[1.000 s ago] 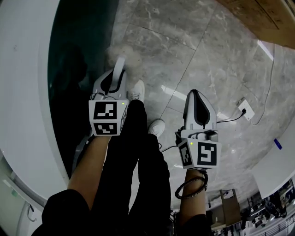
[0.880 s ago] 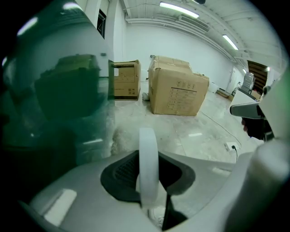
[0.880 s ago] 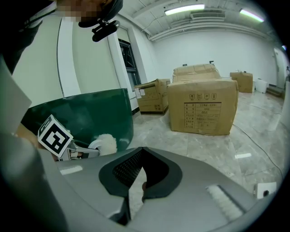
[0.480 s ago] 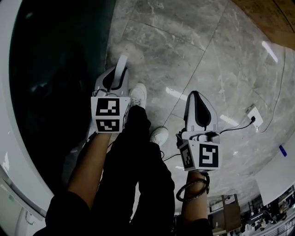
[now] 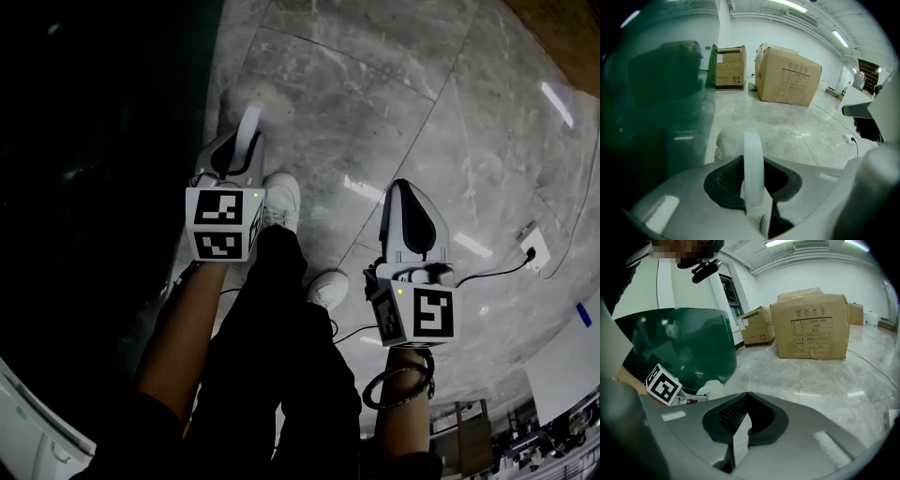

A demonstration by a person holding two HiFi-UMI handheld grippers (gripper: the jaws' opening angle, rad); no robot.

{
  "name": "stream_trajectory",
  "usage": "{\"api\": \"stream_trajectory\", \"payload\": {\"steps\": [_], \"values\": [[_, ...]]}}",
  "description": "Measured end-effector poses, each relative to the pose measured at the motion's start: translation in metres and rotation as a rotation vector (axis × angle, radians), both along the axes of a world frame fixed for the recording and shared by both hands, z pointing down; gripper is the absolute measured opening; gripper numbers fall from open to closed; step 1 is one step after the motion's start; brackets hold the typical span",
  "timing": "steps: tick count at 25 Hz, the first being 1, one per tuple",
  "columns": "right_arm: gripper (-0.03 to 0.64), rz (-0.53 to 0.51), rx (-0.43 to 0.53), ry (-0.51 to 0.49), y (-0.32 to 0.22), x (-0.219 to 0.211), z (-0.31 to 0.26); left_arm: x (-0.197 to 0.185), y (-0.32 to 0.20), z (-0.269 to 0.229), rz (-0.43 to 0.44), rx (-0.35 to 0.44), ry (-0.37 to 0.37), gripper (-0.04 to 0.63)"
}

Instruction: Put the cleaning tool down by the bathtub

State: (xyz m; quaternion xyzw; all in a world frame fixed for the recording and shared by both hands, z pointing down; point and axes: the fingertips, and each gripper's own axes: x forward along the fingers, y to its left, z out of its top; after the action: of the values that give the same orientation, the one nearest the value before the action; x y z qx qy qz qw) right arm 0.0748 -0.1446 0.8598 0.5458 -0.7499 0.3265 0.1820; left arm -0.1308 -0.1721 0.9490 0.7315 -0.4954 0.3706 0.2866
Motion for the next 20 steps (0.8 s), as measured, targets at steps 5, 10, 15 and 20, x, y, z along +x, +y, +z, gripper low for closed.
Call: {"api": "stream_trajectory", "payload": {"steps": [5,10,15,20], "values": [[0.023,-0.038,0.001,0.018,0.005,0.001,0.029,-0.003,-0.001,0.033,0.025,-0.002,-0.015,0.078],[0.021,-0.053,-0.008,0.022,0.012,0.0,0.051,-0.011,0.001,0.06,0.037,-0.023,-0.031,0.078],[0.022,-0.04,-0.023,0.018,0.019,-0.004,0.067,-0.018,0.007,0.085,0.051,-0.046,-0.046,0.078],[0.023,-0.04,-0.041,0.028,0.026,0.0,0.082,-0.016,0.003,0.098,0.058,-0.031,-0.049,0.078]]}}
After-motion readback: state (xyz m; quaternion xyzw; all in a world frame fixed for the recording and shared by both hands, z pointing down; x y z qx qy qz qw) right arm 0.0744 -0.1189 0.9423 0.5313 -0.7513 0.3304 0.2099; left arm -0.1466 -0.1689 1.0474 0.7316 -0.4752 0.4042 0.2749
